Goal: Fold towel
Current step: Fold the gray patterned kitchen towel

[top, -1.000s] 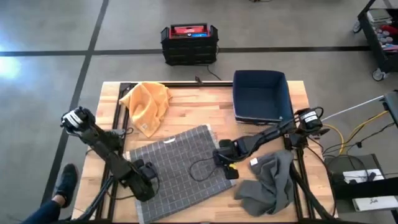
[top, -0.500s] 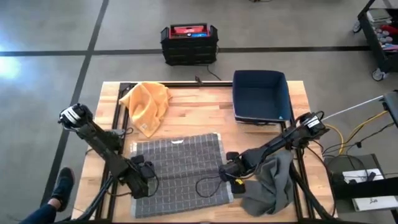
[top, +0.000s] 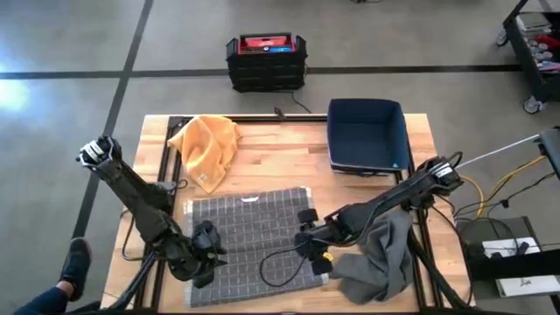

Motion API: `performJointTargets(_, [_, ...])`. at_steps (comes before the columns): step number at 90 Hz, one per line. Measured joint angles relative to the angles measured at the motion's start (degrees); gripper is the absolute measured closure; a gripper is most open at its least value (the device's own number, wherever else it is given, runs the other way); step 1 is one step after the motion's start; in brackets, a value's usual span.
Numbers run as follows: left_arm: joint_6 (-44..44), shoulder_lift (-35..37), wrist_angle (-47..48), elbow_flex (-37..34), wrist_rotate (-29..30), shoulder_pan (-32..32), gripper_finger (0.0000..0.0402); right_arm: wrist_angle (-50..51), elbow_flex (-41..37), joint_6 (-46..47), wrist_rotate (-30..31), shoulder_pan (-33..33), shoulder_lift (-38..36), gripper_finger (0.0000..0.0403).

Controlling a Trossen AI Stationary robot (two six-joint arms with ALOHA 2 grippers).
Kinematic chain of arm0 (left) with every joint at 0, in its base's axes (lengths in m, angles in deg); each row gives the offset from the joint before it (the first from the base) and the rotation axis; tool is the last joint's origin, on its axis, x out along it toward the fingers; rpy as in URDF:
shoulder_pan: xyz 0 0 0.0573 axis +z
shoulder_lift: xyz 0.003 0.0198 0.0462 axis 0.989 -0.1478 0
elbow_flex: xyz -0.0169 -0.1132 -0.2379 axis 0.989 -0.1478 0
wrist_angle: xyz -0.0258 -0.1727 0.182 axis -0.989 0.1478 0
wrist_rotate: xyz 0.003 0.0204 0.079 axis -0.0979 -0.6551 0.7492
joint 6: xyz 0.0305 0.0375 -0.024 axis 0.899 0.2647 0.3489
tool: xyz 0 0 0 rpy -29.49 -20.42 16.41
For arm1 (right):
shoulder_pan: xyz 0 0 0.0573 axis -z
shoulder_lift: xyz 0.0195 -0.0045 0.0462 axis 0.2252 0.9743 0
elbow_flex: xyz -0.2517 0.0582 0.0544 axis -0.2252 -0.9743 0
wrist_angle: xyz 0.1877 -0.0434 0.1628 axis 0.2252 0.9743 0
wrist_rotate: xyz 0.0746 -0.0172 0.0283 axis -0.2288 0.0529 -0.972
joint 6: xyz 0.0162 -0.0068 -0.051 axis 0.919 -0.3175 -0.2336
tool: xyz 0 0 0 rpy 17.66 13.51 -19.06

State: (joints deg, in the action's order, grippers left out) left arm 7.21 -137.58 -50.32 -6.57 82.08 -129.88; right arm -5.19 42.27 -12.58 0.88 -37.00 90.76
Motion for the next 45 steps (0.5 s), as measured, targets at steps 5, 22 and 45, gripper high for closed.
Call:
performJointTargets(5, [1.4,-0.1,1.5,1.3,-2.6,1.3,0.0224,0.8,1.3,-1.0,0.7,0.0,0.0,0.0232])
performJointTargets(22, [4.7,-7.3,6.3,9.8,-8.5,1.0,0.0157,3.5,4.6,1.9,0.8,-4.2,-0.2,0.0173])
performJointTargets(45, [0.5,-25.4,24.2,26.1,-7.3,-6.7,0.0156,2.3,4.5,12.4,5.3,-14.0,3.7,0.0093])
